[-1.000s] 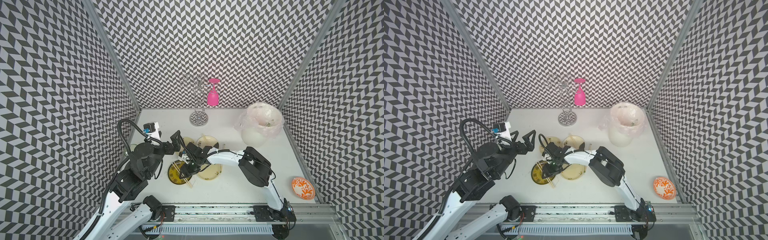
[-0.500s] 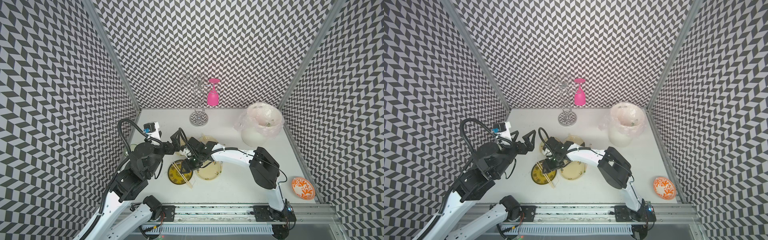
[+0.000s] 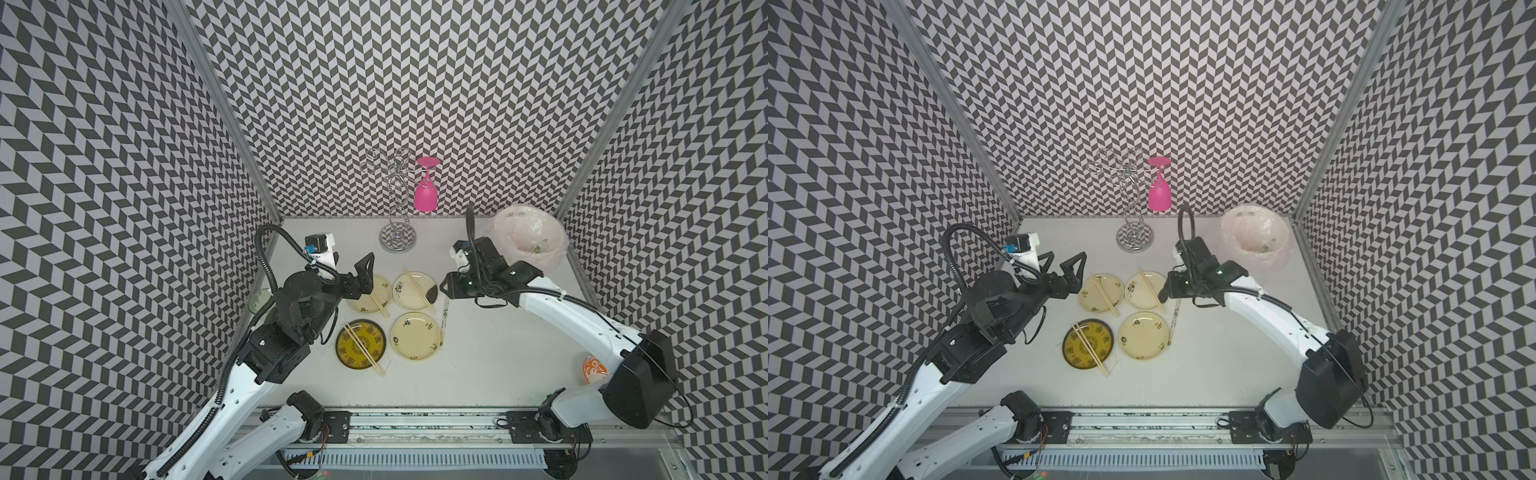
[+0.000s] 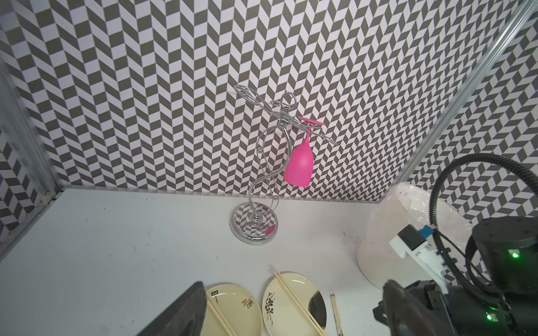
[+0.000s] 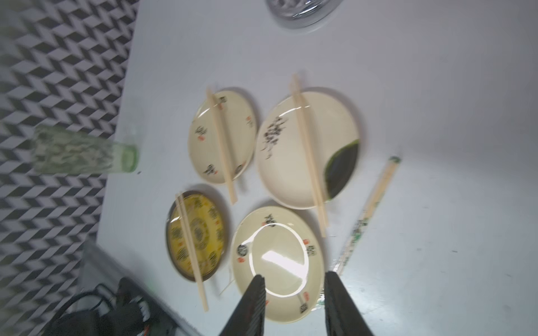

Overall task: Remove the packaging of disposable chopsticks
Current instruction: Place the disposable chopsticks on the plate, then pick up the disposable chopsticks from the center of the board.

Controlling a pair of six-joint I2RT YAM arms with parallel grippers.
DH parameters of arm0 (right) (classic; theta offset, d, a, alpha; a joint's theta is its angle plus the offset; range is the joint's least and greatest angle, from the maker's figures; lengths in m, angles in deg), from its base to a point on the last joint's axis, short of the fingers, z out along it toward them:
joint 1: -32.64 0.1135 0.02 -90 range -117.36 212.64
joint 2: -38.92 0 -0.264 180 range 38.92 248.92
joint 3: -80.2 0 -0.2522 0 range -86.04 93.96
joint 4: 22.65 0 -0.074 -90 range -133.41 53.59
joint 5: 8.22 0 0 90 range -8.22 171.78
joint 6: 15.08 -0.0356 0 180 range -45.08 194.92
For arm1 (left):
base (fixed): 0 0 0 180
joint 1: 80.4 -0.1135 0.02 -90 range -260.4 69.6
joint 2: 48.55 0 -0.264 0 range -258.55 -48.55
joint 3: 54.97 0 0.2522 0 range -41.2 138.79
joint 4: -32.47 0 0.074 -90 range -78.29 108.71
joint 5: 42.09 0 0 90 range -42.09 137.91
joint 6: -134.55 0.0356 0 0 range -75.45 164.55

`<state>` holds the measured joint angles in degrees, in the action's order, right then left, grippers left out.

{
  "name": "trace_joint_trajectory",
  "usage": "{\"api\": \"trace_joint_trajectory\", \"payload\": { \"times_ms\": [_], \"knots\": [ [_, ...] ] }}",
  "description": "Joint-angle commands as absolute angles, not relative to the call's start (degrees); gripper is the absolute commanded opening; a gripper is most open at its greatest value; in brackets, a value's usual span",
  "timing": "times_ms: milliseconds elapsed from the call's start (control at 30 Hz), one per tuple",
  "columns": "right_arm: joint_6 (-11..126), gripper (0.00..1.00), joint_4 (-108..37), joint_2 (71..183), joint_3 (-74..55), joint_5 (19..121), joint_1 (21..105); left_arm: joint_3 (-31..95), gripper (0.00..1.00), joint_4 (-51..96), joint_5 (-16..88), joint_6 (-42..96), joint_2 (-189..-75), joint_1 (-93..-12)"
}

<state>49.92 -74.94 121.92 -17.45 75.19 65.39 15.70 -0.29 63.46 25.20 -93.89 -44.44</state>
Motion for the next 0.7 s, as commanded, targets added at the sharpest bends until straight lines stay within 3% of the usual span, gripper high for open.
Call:
{"api": "trace_joint_trajectory", "payload": {
  "times_ms": [0, 200, 667],
  "knots": [
    [50.55, 0.34, -71.98, 124.56, -20.91, 85.58, 64.01, 15.15, 0.95, 3.79, 60.84, 26.90, -95.06, -44.72],
    [49.52, 0.38, -73.69, 137.83, -16.70, 82.74, 63.66, 14.47, 0.96, 4.05, 59.48, 29.86, -97.33, -44.72],
    [47.68, 0.41, -72.77, 147.20, -14.36, 82.44, 65.96, 11.27, 0.96, 5.85, 55.08, 29.55, -97.86, -45.68]
  ]
}}
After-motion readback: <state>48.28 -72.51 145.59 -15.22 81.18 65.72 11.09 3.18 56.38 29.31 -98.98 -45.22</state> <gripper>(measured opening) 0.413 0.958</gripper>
